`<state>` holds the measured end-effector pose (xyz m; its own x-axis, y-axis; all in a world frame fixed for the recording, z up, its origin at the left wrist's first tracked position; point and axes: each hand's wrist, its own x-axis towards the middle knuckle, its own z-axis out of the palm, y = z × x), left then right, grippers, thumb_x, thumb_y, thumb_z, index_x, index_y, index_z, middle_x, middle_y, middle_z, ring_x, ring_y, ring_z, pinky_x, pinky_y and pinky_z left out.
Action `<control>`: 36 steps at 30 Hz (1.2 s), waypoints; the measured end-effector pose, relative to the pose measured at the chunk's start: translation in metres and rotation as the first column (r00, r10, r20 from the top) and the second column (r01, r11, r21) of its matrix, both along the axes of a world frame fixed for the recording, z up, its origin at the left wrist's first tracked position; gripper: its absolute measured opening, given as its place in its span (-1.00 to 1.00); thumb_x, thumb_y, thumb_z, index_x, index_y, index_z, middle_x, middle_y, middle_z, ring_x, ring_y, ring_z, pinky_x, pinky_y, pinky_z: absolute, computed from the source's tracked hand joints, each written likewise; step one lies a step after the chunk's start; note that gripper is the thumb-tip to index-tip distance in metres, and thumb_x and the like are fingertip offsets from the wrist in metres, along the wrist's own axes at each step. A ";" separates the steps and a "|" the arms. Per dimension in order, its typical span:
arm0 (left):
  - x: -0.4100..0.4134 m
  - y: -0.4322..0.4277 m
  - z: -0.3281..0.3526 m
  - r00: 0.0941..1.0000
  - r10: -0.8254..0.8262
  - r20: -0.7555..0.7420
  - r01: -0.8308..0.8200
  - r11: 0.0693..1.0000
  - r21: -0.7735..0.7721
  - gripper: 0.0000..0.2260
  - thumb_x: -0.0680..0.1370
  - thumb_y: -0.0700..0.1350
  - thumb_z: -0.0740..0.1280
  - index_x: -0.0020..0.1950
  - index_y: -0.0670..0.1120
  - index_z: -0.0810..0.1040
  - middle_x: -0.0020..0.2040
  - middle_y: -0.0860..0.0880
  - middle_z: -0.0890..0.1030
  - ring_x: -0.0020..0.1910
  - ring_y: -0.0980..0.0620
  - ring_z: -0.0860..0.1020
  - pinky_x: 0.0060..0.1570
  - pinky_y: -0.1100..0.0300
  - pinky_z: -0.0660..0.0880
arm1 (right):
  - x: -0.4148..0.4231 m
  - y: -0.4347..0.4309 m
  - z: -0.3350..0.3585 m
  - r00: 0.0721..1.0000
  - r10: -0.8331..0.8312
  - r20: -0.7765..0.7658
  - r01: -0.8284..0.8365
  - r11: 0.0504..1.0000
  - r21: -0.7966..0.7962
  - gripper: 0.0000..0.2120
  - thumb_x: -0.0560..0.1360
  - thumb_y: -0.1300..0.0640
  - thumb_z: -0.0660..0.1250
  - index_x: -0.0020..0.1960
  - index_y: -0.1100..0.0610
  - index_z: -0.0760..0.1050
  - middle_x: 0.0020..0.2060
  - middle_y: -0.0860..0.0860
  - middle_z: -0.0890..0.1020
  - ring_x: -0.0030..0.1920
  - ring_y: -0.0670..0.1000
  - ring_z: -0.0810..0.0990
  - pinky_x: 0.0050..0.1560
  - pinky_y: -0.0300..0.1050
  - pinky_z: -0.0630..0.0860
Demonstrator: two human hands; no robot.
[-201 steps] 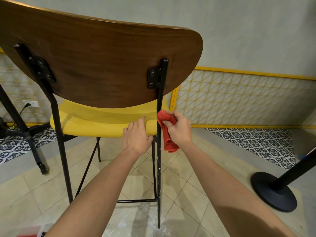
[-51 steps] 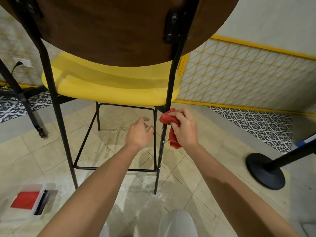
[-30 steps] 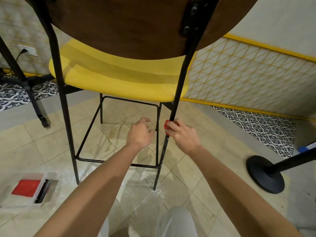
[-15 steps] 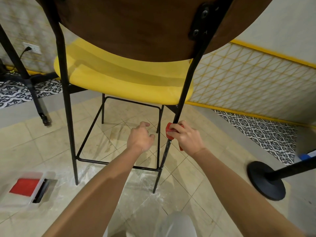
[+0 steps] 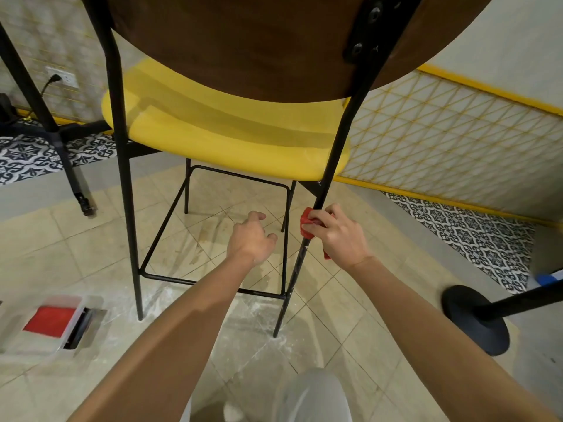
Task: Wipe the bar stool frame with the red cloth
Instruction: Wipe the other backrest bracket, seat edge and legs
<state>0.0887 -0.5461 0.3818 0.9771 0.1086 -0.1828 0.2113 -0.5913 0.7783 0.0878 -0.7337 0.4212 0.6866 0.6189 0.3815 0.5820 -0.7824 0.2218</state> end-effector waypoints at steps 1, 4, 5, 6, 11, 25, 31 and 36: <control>-0.001 -0.001 0.000 1.000 -0.003 0.000 0.003 1.000 0.002 -0.57 0.52 -0.06 0.29 0.37 -0.04 0.32 0.08 -0.08 0.54 0.15 -0.07 0.48 0.11 0.08 0.48 | 0.001 0.001 -0.004 1.000 -0.002 -0.009 0.002 1.000 -0.024 -0.66 0.17 0.31 0.58 -0.08 0.11 0.66 -0.07 0.06 0.64 -0.11 0.06 0.40 -0.57 -0.19 0.45; -0.003 -0.003 -0.001 1.000 -0.014 0.000 0.014 1.000 0.011 -0.57 0.53 -0.06 0.29 0.38 -0.04 0.32 0.09 -0.07 0.55 0.18 -0.06 0.46 0.12 0.10 0.47 | -0.001 0.004 -0.014 0.998 -0.011 -0.057 0.007 0.998 -0.057 -0.66 0.13 0.35 0.59 -0.14 0.09 0.67 -0.10 0.02 0.63 -0.18 0.09 0.53 -0.60 -0.18 0.45; -0.003 -0.003 -0.001 1.000 -0.015 -0.001 0.015 1.000 0.010 -0.57 0.53 -0.06 0.29 0.38 -0.04 0.32 0.09 -0.07 0.55 0.18 -0.06 0.46 0.12 0.10 0.47 | -0.001 0.005 -0.014 0.998 -0.017 -0.065 0.015 0.999 -0.037 -0.66 0.13 0.35 0.59 -0.14 0.10 0.67 -0.10 0.02 0.63 -0.18 0.09 0.54 -0.60 -0.17 0.45; -0.003 -0.003 0.000 1.000 -0.015 -0.001 0.015 1.000 0.010 -0.57 0.53 -0.06 0.29 0.38 -0.04 0.32 0.09 -0.08 0.55 0.18 -0.06 0.47 0.11 0.10 0.47 | -0.003 0.005 -0.014 0.997 -0.029 -0.068 0.028 1.000 -0.011 -0.65 0.14 0.36 0.58 -0.12 0.10 0.67 -0.10 0.03 0.64 -0.17 0.10 0.54 -0.59 -0.16 0.46; -0.002 -0.001 0.002 1.000 -0.001 -0.014 0.000 1.000 -0.019 -0.57 0.52 -0.06 0.29 0.37 -0.04 0.31 0.03 -0.07 0.56 0.18 -0.08 0.48 0.13 0.07 0.48 | -0.012 0.000 -0.013 0.990 -0.133 -0.041 0.139 0.943 0.301 -0.70 0.30 0.34 0.49 -0.01 0.11 0.63 -0.03 0.05 0.63 -0.08 0.11 0.54 -0.37 -0.06 0.55; 0.001 -0.006 0.014 0.999 -0.032 0.008 0.032 1.000 -0.001 -0.58 0.53 -0.08 0.28 0.38 -0.07 0.32 -0.10 0.01 0.50 0.17 -0.08 0.49 0.11 0.13 0.44 | 0.000 0.023 0.008 0.886 -0.138 -0.442 0.463 0.253 0.850 -0.80 0.40 0.24 0.43 0.00 0.07 0.55 -0.08 -0.12 0.59 -0.06 -0.12 0.52 -0.11 -0.52 0.36; 0.001 -0.007 0.013 0.999 -0.046 -0.012 0.046 0.999 0.001 -0.58 0.54 -0.08 0.27 0.39 -0.07 0.31 -0.12 0.03 0.52 0.14 -0.06 0.51 0.10 0.15 0.43 | -0.005 0.011 -0.020 0.745 -0.154 -0.650 0.659 0.321 0.680 -0.81 0.40 0.21 0.44 -0.09 -0.03 0.53 -0.12 -0.13 0.59 -0.03 -0.02 0.57 0.02 -0.07 0.51; 0.002 -0.011 0.015 0.998 -0.053 -0.015 0.053 0.999 -0.006 -0.59 0.55 -0.09 0.27 0.38 -0.08 0.31 -0.15 0.03 0.54 0.13 -0.06 0.52 0.08 0.15 0.43 | -0.003 0.007 -0.009 0.758 -0.136 -0.637 0.645 0.297 0.704 -0.81 0.38 0.22 0.46 -0.04 0.03 0.59 -0.14 -0.15 0.59 -0.05 -0.06 0.56 0.03 -0.12 0.51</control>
